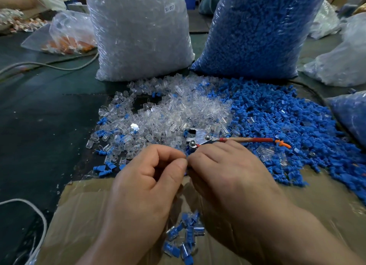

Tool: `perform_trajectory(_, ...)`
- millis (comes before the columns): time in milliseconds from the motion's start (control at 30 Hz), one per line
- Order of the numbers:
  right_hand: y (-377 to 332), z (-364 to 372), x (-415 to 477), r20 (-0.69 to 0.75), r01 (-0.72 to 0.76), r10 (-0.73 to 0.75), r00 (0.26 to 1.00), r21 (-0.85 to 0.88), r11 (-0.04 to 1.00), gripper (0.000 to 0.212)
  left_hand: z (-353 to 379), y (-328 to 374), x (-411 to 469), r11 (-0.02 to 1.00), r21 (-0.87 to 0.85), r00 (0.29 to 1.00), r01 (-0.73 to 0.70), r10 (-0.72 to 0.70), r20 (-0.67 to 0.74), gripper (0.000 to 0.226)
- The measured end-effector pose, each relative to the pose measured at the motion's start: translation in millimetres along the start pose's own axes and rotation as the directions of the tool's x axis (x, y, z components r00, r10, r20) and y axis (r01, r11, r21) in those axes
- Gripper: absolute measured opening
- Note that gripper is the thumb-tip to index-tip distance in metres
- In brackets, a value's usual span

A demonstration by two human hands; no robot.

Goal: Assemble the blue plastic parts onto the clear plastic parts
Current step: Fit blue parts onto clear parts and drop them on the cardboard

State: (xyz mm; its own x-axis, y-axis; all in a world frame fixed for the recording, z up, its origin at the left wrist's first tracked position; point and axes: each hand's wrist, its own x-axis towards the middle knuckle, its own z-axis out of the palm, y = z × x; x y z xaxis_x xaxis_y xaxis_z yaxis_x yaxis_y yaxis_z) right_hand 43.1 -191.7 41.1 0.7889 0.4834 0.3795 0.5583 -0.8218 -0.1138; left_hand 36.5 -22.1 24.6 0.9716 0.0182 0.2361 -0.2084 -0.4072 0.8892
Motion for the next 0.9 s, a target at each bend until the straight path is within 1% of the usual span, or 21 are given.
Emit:
perform_trajectory(67,-1,-1,-1,0.001,0.001,-0.001,1.0,0.06,0.998,0.017,-2,2,1,0.997,-0.076,1.0,0.004,-0.002,0.023,0.013)
perform_trajectory(133,-2,-2,-1,-0.021,0.002,0.0,1.0,0.098,0.995,0.025,-5,1,3,0.992,-0.09,0.994,0.084,-0.077,0.082,0.032)
perform_trajectory(167,-2,-4,0,-0.039,0.008,-0.004,0.999,0.104,0.995,0.027,-6,0,4,0.987,-0.082,0.983,0.136,-0.124,0.138,0.04)
perform_trajectory(233,-5,-6,1,-0.067,0.031,-0.024,0.997,0.107,0.994,0.027,-8,-1,5,0.962,-0.128,0.943,0.242,-0.202,0.264,0.048)
perform_trajectory(267,-6,-7,1,-0.084,0.044,-0.034,0.996,0.109,0.993,0.026,-9,0,6,0.952,-0.157,0.93,0.263,-0.207,0.302,0.05)
perform_trajectory(300,-8,-7,1,-0.101,0.053,-0.041,0.994,0.119,0.991,0.026,-9,1,5,0.958,-0.162,0.934,0.238,-0.179,0.31,0.052)
perform_trajectory(333,-10,-8,1,-0.111,0.045,-0.029,0.993,0.147,0.988,0.026,-9,1,5,0.975,-0.139,0.946,0.171,-0.123,0.301,0.051)
perform_trajectory(400,-15,-10,-1,-0.11,-0.043,0.077,0.991,0.285,0.957,0.028,-11,4,4,0.996,-0.09,0.961,0.022,0.004,0.275,0.044)
perform_trajectory(433,-19,-12,-2,-0.088,-0.107,0.152,0.985,0.384,0.917,0.028,-12,5,3,0.996,-0.091,0.963,-0.021,0.044,0.265,0.043)
perform_trajectory(500,-24,-12,-3,-0.019,-0.209,0.26,0.965,0.538,0.817,0.027,-14,8,1,0.994,-0.1,0.965,-0.041,0.065,0.254,0.046)
perform_trajectory(567,-26,-13,-4,0.028,-0.261,0.308,0.951,0.606,0.751,0.024,-14,12,-1,0.993,-0.1,0.964,-0.061,0.084,0.25,0.044)
perform_trajectory(633,-25,-15,-4,0.06,-0.29,0.333,0.941,0.652,0.7,0.021,-13,14,-1,0.99,-0.084,0.966,-0.111,0.128,0.226,0.039)
perform_trajectory(667,-26,-16,-4,0.106,-0.318,0.348,0.932,0.701,0.638,0.021,-13,14,-2,0.987,-0.056,0.964,-0.151,0.16,0.211,0.037)
perform_trajectory(700,-26,-17,-4,0.188,-0.37,0.368,0.911,0.769,0.521,0.022,-12,15,-1,0.98,-0.018,0.959,-0.201,0.2,0.202,0.036)
perform_trajectory(733,-27,-17,-4,0.315,-0.441,0.371,0.873,0.835,0.328,0.023,-12,15,-1,0.965,0.025,0.948,-0.261,0.251,0.196,0.034)
perform_trajectory(767,-28,-16,-4,0.447,-0.5,0.327,0.832,0.861,0.094,0.022,-13,16,-1,0.943,0.073,0.933,-0.323,0.305,0.189,0.031)
perform_trajectory(800,-29,-17,-3,0.542,-0.538,0.278,0.793,0.837,-0.097,0.019,-13,16,0,0.918,0.12,0.918,-0.377,0.353,0.182,0.028)
perform_trajectory(833,-30,-18,-2,0.584,-0.554,0.247,0.773,0.811,-0.187,0.017,-13,16,0,0.903,0.152,0.91,-0.401,0.374,0.18,0.026)
perform_trajectory(867,-29,-17,-2,0.584,-0.556,0.249,0.772,0.812,-0.179,0.017,-13,16,1,0.909,0.147,0.915,-0.391,0.366,0.171,0.028)
perform_trajectory(900,-28,-16,-4,0.52,-0.533,0.288,0.804,0.845,-0.04,0.019,-12,16,0,0.93,0.113,0.93,-0.349,0.33,0.162,0.032)
